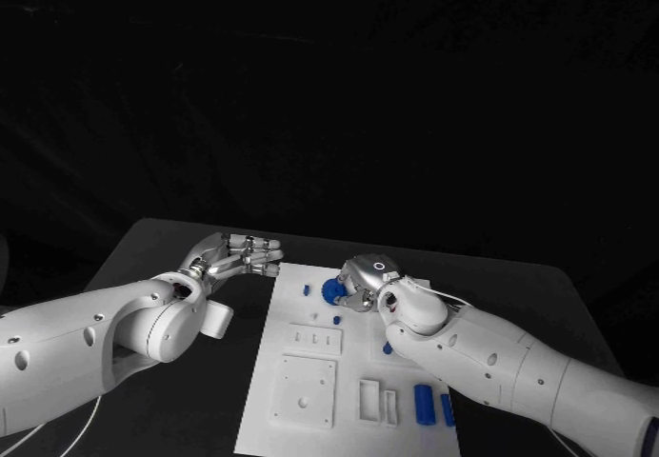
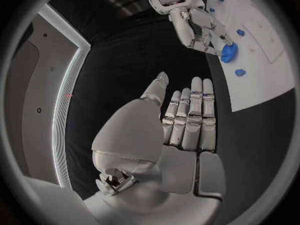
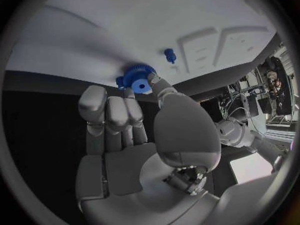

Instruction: Assemble the parts on the task board

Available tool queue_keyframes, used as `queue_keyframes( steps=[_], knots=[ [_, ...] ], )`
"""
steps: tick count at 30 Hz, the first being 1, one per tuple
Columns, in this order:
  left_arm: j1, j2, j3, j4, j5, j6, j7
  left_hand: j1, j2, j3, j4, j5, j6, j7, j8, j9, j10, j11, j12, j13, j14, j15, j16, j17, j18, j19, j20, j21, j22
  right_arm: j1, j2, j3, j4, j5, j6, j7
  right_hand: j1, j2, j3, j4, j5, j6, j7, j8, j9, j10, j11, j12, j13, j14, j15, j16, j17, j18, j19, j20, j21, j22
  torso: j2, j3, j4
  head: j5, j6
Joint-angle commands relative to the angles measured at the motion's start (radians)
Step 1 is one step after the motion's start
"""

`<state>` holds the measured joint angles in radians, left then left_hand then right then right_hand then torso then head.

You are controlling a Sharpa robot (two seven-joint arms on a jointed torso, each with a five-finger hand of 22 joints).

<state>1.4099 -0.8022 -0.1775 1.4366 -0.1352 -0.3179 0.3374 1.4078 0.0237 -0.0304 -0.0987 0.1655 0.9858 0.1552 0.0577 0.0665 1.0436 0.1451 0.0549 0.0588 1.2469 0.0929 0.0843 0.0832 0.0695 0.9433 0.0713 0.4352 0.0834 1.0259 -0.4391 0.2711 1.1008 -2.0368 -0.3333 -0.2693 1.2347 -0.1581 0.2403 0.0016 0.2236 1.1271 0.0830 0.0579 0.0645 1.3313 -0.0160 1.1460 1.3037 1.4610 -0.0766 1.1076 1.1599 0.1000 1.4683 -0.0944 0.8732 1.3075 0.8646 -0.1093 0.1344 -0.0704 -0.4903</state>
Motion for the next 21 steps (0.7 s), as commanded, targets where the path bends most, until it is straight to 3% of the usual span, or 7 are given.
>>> queue_keyframes(
  steps=[1, 10, 21],
  knots=[
    [0.001, 0.004, 0.001, 0.001, -0.003, 0.019, 0.004, -0.003, -0.008, 0.002, -0.005, -0.002, 0.002, 0.002, 0.005, 0.001, -0.008, 0.002, 0.004, 0.001, -0.004, 0.004, -0.005, -0.001, 0.0, 0.0, 0.008, 0.003, -0.001, -0.001, 0.006, -0.003, -0.008, -0.018, 0.021, 0.0, -0.005, -0.004, -0.009, 0.001, -0.01, -0.017, 0.002, 0.004, 0.001, 0.002, 0.007, -0.003, -0.002, -0.003, 0.0, -0.005, -0.002, -0.014, 0.045, -0.003, -0.005, 0.103, 0.0, 0.0004, 0.0003, 0.001, 0.0],
    [0.001, 0.006, 0.001, -0.001, -0.003, 0.019, 0.003, -0.004, -0.008, 0.002, -0.005, -0.002, 0.001, 0.003, 0.005, 0.001, -0.009, 0.002, 0.004, 0.001, -0.004, 0.004, -0.005, -0.001, 0.0, 0.0, 0.009, 0.003, -0.001, -0.001, 0.014, -0.009, -0.016, -0.012, 0.018, 0.008, -0.003, -0.009, -0.034, 0.02, -0.073, -0.059, 0.012, 0.004, -0.001, -0.001, 0.014, -0.006, -0.006, -0.004, 0.006, -0.007, -0.005, -0.008, 0.046, 0.003, -0.008, 0.103, 0.0, 0.0003, -0.0007, 0.002, 0.0],
    [0.001, 0.005, 0.001, -0.001, -0.003, 0.021, -0.001, -0.004, -0.01, 0.001, -0.004, -0.002, -0.003, 0.004, 0.005, 0.0, -0.011, 0.002, 0.003, 0.001, -0.004, 0.004, -0.005, -0.001, 0.0, 0.0, 0.009, 0.003, -0.001, -0.001, 0.011, -0.011, -0.014, 0.02, -0.005, 0.016, -0.027, -0.011, -0.056, 0.063, -0.076, -0.083, 0.013, 0.005, -0.001, -0.001, 0.014, -0.003, -0.007, -0.003, 0.006, -0.005, -0.004, -0.006, 0.047, 0.004, -0.006, 0.103, 0.0, 0.0006, -0.0007, 0.005, -0.001]
  ],
)
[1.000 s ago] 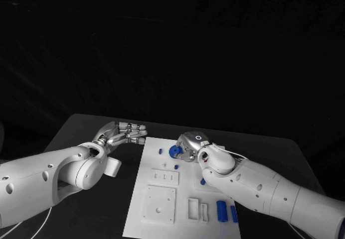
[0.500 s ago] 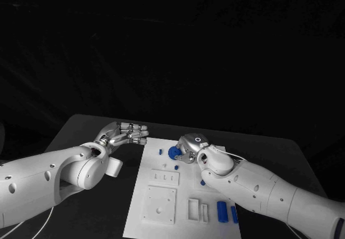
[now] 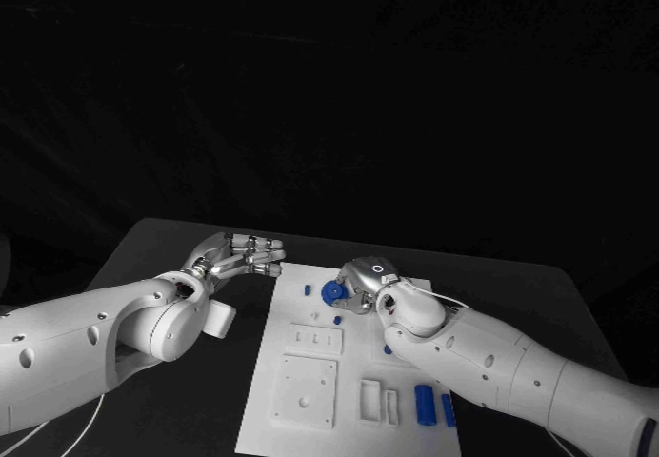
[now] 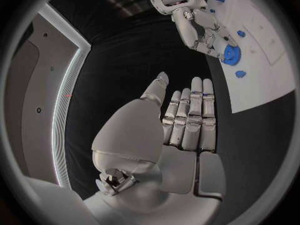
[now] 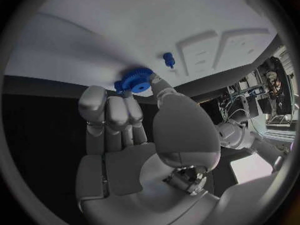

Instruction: Assemble the parts on the task board

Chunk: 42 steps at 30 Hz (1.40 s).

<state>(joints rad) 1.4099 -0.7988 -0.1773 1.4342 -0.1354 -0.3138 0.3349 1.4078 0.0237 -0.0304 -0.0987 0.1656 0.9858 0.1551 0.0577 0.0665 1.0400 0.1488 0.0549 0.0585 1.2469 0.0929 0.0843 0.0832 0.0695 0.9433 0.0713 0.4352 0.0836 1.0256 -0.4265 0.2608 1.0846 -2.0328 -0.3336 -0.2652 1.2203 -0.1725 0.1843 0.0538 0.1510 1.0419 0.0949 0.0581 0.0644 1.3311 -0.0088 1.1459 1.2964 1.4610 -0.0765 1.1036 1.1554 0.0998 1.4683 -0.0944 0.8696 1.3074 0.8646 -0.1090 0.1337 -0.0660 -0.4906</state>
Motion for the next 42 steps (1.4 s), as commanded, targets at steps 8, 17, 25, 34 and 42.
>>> queue_keyframes(
  steps=[8, 17, 25, 34, 42],
  knots=[
    [0.001, 0.0, 0.001, 0.002, -0.003, 0.019, -0.004, -0.007, -0.011, 0.001, -0.002, -0.003, -0.008, 0.005, 0.005, 0.0, -0.014, 0.0, 0.003, 0.001, -0.004, 0.005, -0.005, -0.001, 0.0, 0.0, 0.01, 0.002, -0.002, -0.001, -0.011, -0.001, 0.006, 0.056, 0.025, 0.019, -0.063, 0.013, 0.015, 0.06, 0.007, 0.016, 0.0, 0.005, 0.0, 0.0, 0.006, 0.0, 0.002, -0.003, 0.006, 0.001, 0.0, -0.004, 0.048, 0.005, 0.0, 0.104, 0.0, 0.0013, -0.0013, 0.002, -0.001],
    [0.001, -0.002, 0.001, 0.001, -0.003, 0.019, -0.008, -0.006, -0.012, 0.001, -0.002, -0.002, -0.009, 0.005, 0.005, 0.001, -0.016, 0.001, 0.003, 0.001, -0.005, 0.006, -0.005, -0.001, 0.0, -0.001, 0.01, 0.001, -0.002, -0.01, -0.035, -0.001, 0.024, 0.089, 0.041, 0.031, -0.125, 0.073, 0.091, 0.011, 0.04, 0.023, -0.002, 0.004, -0.001, 0.012, 0.003, 0.018, 0.014, -0.002, 0.003, 0.012, -0.005, -0.007, 0.051, 0.002, 0.028, 0.109, 0.0, 0.0018, -0.0003, 0.002, -0.002],
    [0.001, -0.007, 0.001, -0.002, -0.003, 0.018, -0.009, -0.004, -0.013, 0.004, -0.001, 0.001, -0.009, 0.006, 0.005, 0.001, -0.018, 0.002, 0.004, 0.001, -0.005, 0.006, -0.005, -0.001, 0.001, 0.0, 0.01, 0.0, -0.002, -0.025, -0.071, 0.0, 0.059, 0.097, -0.004, 0.029, -0.133, 0.074, 0.094, -0.014, 0.055, 0.029, -0.004, 0.004, -0.001, 0.013, 0.002, 0.017, 0.015, -0.003, 0.003, 0.014, -0.01, -0.006, 0.051, 0.002, 0.031, 0.109, 0.001, 0.0041, -0.0042, 0.002, -0.002],
    [0.001, -0.017, 0.001, -0.002, -0.003, 0.019, -0.005, -0.004, -0.013, 0.004, -0.001, 0.001, -0.009, 0.006, 0.005, 0.001, -0.018, 0.002, 0.004, 0.001, -0.005, 0.006, -0.005, -0.001, 0.001, 0.0, 0.01, 0.0, -0.002, -0.038, -0.151, 0.03, 0.137, 0.166, -0.147, 0.069, -0.102, 0.034, 0.08, 0.003, 0.045, 0.021, -0.001, 0.004, -0.001, 0.01, 0.004, 0.012, 0.012, -0.005, 0.004, 0.011, -0.018, -0.003, 0.049, 0.004, 0.03, 0.108, -0.001, 0.0046, -0.0073, -0.004, 0.003],
    [0.001, -0.029, 0.0, -0.006, -0.003, 0.022, -0.002, -0.001, -0.012, 0.006, -0.001, 0.0, -0.001, 0.003, 0.005, 0.001, -0.005, -0.002, 0.004, 0.001, -0.004, 0.004, -0.005, -0.001, 0.0, 0.0, 0.009, 0.001, -0.002, -0.041, -0.256, 0.076, 0.196, 0.326, -0.143, 0.163, -0.031, 0.031, 0.018, -0.028, 0.045, 0.016, 0.004, 0.004, -0.001, 0.008, 0.009, 0.01, 0.01, -0.007, 0.008, 0.009, -0.021, -0.003, 0.045, 0.007, 0.031, 0.109, -0.003, 0.0172, -0.0275, -0.006, 0.009]
  ],
)
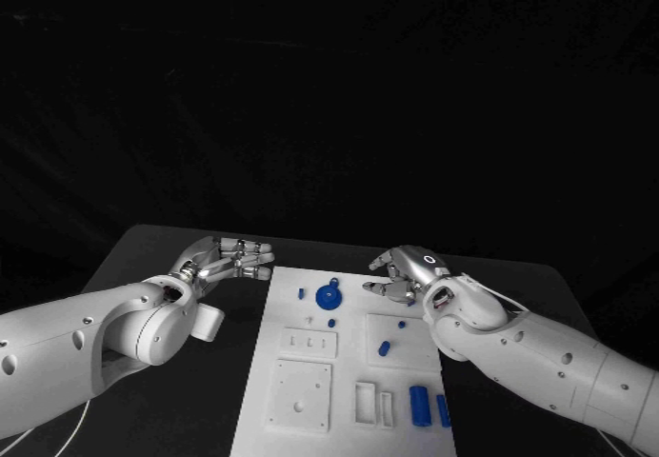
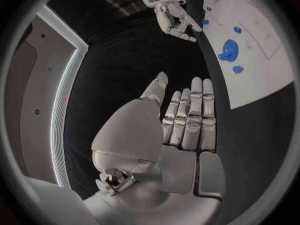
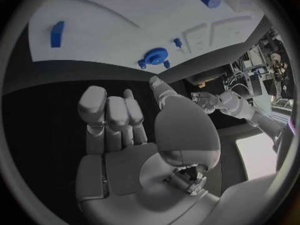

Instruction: Assemble the parts on the task board

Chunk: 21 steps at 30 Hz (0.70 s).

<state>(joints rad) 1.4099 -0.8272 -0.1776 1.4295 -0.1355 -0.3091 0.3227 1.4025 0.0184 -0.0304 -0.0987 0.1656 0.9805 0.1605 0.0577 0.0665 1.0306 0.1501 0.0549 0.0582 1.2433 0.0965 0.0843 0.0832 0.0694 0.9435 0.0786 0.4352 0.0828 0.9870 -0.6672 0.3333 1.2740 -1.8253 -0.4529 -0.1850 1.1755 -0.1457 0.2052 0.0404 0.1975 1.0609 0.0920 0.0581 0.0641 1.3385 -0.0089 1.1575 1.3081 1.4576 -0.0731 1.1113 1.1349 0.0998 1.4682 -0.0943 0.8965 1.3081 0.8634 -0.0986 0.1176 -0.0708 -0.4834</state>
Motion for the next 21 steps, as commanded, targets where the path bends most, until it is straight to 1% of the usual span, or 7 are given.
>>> queue_keyframes(
  steps=[1, 5, 10, 12, 13, 19, 21],
  knots=[
    [0.001, -0.001, 0.001, -0.003, -0.003, 0.019, 0.011, 0.004, -0.006, 0.006, -0.001, 0.001, 0.005, -0.003, 0.005, 0.001, 0.011, -0.005, 0.004, 0.001, -0.001, 0.0, -0.005, -0.001, 0.0, 0.0, 0.001, 0.001, -0.001, -0.002, -0.032, 0.008, 0.005, 0.151, -0.008, 0.108, 0.031, 0.007, -0.008, -0.036, -0.002, -0.002, 0.009, 0.004, -0.001, -0.002, 0.011, -0.004, -0.004, -0.004, 0.005, -0.001, -0.002, -0.004, 0.043, 0.007, 0.0, 0.107, -0.003, 0.0091, -0.015, -0.003, 0.003],
    [0.001, -0.002, 0.001, -0.008, -0.003, 0.024, 0.011, 0.004, -0.001, 0.006, -0.003, 0.001, 0.009, -0.005, 0.005, 0.001, 0.04, -0.011, 0.003, 0.001, 0.0, -0.003, -0.005, -0.001, -0.002, -0.001, -0.001, 0.003, 0.0, -0.002, -0.064, 0.015, -0.027, 0.228, 0.033, 0.182, 0.075, 0.016, -0.01, -0.104, 0.005, -0.002, 0.012, 0.005, -0.001, -0.01, 0.014, -0.016, -0.014, -0.006, 0.005, -0.011, -0.005, -0.008, 0.038, 0.007, -0.018, 0.104, -0.004, 0.0151, -0.0221, -0.009, 0.004],
    [0.0, -0.002, 0.0, -0.016, -0.003, 0.029, 0.012, 0.003, 0.005, 0.007, -0.006, 0.002, 0.015, -0.008, 0.005, 0.001, 0.071, -0.019, 0.003, 0.001, 0.001, -0.006, -0.005, -0.001, -0.005, -0.002, -0.004, 0.004, 0.001, -0.002, -0.084, 0.018, -0.09, 0.29, 0.077, 0.251, 0.099, 0.019, -0.006, -0.164, 0.022, -0.008, 0.007, 0.004, -0.001, -0.02, 0.01, -0.031, -0.027, -0.008, 0.002, -0.026, -0.007, -0.013, 0.032, 0.005, -0.045, 0.099, -0.003, 0.0209, -0.0268, -0.016, 0.005],
    [0.0, -0.002, 0.0, -0.018, -0.003, 0.031, 0.012, 0.004, 0.007, 0.009, -0.008, 0.004, 0.017, -0.009, 0.005, 0.001, 0.086, -0.024, 0.003, 0.001, 0.001, -0.008, -0.005, -0.001, -0.006, -0.002, -0.006, 0.006, 0.002, -0.002, -0.088, 0.019, -0.12, 0.31, 0.09, 0.277, 0.105, 0.019, -0.005, -0.18, 0.027, -0.013, 0.004, 0.004, -0.001, -0.03, 0.008, -0.045, -0.037, -0.013, 0.001, -0.044, -0.019, -0.015, 0.026, 0.003, -0.072, 0.093, -0.003, 0.0203, -0.0268, -0.019, 0.005],
    [0.0, -0.003, -0.001, -0.02, -0.003, 0.032, 0.012, 0.004, 0.008, 0.009, -0.009, 0.004, 0.017, -0.009, 0.005, 0.001, 0.09, -0.025, 0.003, 0.001, 0.002, -0.008, -0.005, -0.001, -0.006, -0.002, -0.007, 0.006, 0.002, -0.002, -0.09, 0.019, -0.134, 0.318, 0.096, 0.288, 0.109, 0.018, -0.004, -0.188, 0.028, -0.019, 0.004, 0.004, -0.001, -0.036, 0.009, -0.052, -0.042, -0.016, 0.001, -0.054, -0.024, -0.015, 0.023, 0.003, -0.084, 0.091, -0.003, 0.0213, -0.0274, -0.02, 0.005],
    [0.0, -0.002, -0.001, -0.025, -0.003, 0.036, 0.012, 0.003, 0.008, 0.011, -0.012, 0.005, 0.018, -0.01, 0.005, 0.001, 0.09, -0.025, 0.003, 0.001, 0.002, -0.008, -0.005, -0.001, -0.008, -0.003, -0.007, 0.007, 0.002, -0.002, -0.09, 0.019, -0.205, 0.355, 0.123, 0.335, 0.111, 0.014, -0.017, -0.211, 0.045, -0.047, 0.011, 0.004, -0.002, -0.051, 0.011, -0.067, -0.055, -0.021, 0.005, -0.071, -0.031, -0.012, 0.021, 0.006, -0.114, 0.088, -0.002, 0.0196, -0.0243, -0.028, 0.004],
    [0.0, -0.002, -0.001, -0.027, -0.003, 0.036, 0.013, 0.003, 0.007, 0.011, -0.014, 0.005, 0.018, -0.009, 0.005, 0.001, 0.083, -0.023, 0.003, 0.001, 0.001, -0.008, -0.005, -0.002, -0.008, -0.004, -0.008, 0.008, 0.003, -0.002, -0.088, 0.019, -0.224, 0.364, 0.134, 0.344, 0.115, 0.015, -0.023, -0.217, 0.047, -0.078, 0.012, 0.003, -0.003, -0.055, 0.01, -0.069, -0.057, -0.021, 0.006, -0.072, -0.03, -0.011, 0.02, 0.006, -0.118, 0.088, -0.003, 0.0171, -0.023, -0.03, 0.003]
  ],
)
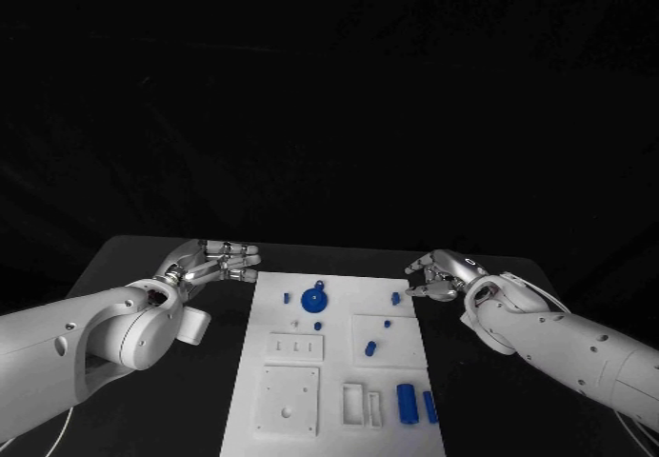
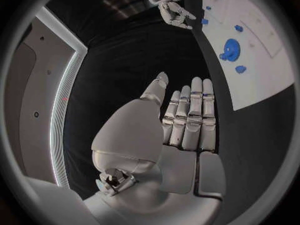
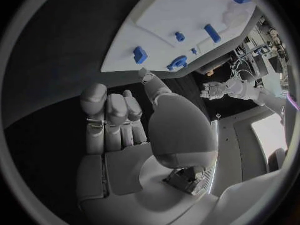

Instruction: Assemble the parts on the task board

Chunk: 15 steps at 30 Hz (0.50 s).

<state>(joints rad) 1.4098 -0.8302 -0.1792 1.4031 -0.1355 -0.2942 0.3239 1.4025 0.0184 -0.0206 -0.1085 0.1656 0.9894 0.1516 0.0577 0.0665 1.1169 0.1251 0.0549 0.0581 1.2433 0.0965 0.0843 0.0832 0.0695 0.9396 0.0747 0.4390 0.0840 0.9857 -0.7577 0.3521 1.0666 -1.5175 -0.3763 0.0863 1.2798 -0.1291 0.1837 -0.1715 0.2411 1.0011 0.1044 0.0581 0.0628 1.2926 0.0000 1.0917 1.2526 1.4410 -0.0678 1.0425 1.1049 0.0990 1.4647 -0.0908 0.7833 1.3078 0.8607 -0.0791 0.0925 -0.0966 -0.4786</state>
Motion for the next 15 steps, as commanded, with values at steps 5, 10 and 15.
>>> queue_keyframes(
  steps=[5, 10, 15],
  knots=[
    [-0.001, 0.002, 0.0, -0.004, -0.003, 0.023, 0.013, 0.003, 0.006, 0.001, -0.007, 0.005, 0.008, 0.001, 0.005, 0.0, -0.019, 0.006, 0.003, 0.001, 0.001, -0.006, -0.005, -0.002, -0.007, -0.001, -0.003, 0.006, 0.002, -0.001, 0.017, 0.001, -0.053, 0.064, 0.081, 0.088, 0.019, -0.003, -0.012, -0.013, -0.003, -0.077, 0.004, 0.0, -0.004, -0.019, 0.002, -0.01, -0.007, -0.008, 0.002, -0.008, -0.001, -0.007, 0.022, 0.005, -0.014, 0.088, 0.0, -0.004, 0.0027, -0.007, -0.005],
    [-0.003, 0.004, 0.0, -0.007, -0.003, 0.025, 0.014, 0.003, 0.006, 0.0, -0.01, 0.005, 0.009, 0.002, 0.005, 0.001, -0.032, 0.01, 0.004, 0.001, 0.0, -0.005, -0.006, -0.002, -0.006, -0.002, -0.001, 0.007, 0.003, -0.001, 0.043, 0.001, -0.089, 0.067, 0.1, 0.1, 0.026, 0.001, -0.011, -0.016, -0.006, -0.082, 0.003, 0.001, -0.004, -0.021, 0.0, -0.01, -0.007, -0.009, 0.002, -0.008, 0.001, -0.006, 0.021, 0.005, -0.016, 0.088, -0.001, -0.0055, 0.0049, -0.012, -0.011],
    [-0.005, 0.007, 0.0, -0.008, -0.003, 0.027, 0.014, 0.003, 0.006, 0.0, -0.011, 0.005, 0.009, 0.001, 0.005, 0.001, -0.035, 0.011, 0.003, 0.001, 0.0, -0.005, -0.006, -0.002, -0.006, -0.003, -0.001, 0.007, 0.002, -0.002, 0.062, 0.001, -0.113, 0.065, 0.117, 0.103, 0.03, 0.008, 0.013, -0.034, 0.0, -0.044, 0.003, 0.002, -0.002, -0.022, 0.001, -0.004, -0.006, -0.009, 0.002, -0.006, 0.006, -0.007, 0.021, 0.005, -0.013, 0.089, -0.002, -0.0071, 0.0075, -0.026, -0.012]
  ],
)
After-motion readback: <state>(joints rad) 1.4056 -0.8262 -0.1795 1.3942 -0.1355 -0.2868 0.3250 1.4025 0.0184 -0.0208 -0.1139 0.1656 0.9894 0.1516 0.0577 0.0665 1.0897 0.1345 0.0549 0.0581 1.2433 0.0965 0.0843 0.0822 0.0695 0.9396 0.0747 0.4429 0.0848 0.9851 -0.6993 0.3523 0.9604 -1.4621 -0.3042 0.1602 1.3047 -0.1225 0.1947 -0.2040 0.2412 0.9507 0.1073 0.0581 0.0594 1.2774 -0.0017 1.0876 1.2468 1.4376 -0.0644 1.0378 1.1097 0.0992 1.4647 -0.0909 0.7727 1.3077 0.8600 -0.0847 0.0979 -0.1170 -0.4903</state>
